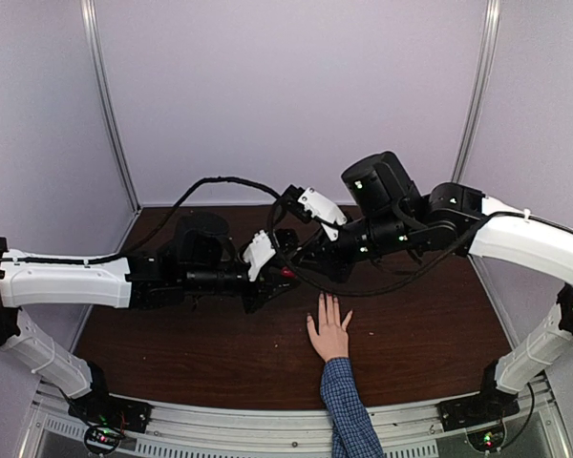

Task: Paint the nails
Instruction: Close the cap of the nail polish bottle, then screw the nail polish bottle cap onto the nail polish bottle.

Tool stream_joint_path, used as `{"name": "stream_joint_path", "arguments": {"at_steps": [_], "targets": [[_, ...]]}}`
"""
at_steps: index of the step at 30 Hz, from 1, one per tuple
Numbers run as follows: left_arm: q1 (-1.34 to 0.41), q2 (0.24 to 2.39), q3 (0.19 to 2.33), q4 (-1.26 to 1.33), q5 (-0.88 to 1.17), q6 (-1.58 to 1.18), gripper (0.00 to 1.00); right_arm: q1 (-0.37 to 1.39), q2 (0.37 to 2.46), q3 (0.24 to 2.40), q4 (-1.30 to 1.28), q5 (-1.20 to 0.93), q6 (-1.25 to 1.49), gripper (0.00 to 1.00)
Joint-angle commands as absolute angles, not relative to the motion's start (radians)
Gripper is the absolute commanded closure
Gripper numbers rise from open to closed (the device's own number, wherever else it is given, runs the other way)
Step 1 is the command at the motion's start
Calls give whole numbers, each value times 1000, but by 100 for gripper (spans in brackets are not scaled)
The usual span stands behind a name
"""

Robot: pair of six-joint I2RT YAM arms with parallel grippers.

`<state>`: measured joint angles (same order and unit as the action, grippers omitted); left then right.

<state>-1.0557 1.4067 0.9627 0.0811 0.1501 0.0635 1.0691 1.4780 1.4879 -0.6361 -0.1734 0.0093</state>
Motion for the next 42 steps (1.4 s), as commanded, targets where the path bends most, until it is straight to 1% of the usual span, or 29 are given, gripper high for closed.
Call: {"name": "stream_joint_path", "arguments": {"at_steps": [1,4,8,11,13,15,17,22,28,34,42], "targets": [[-1067,1402,982,284,146,31,100,1075,1514,1496,-605,-102,63,99],[-1067,1401,980,278,146,32,100,1072,1503,1494,-599,-99,66,93],[-1064,1392,966,277,160,31,100,1066,1471,1480,-591,-100,64,82],[-1063,1383,958,266,194,35,100,1058,1434,1460,-579,-104,54,66],[-1063,1377,951,262,221,39,100,1053,1402,1439,-557,-111,45,53],[-1061,1372,948,252,252,45,100,1047,1369,1418,-533,-129,36,45],[-1061,1370,950,239,283,52,100,1043,1341,1401,-515,-152,24,41],[-1052,1364,969,181,369,57,100,1040,1275,1369,-492,-255,-50,38],[-1037,1359,984,139,572,65,100,1038,1198,1330,-496,-360,-146,38],[-1027,1377,994,176,766,38,100,1038,1175,1325,-483,-553,-174,42],[-1027,1445,1040,252,957,-53,100,1037,1237,1345,-462,-730,-178,48]]}}
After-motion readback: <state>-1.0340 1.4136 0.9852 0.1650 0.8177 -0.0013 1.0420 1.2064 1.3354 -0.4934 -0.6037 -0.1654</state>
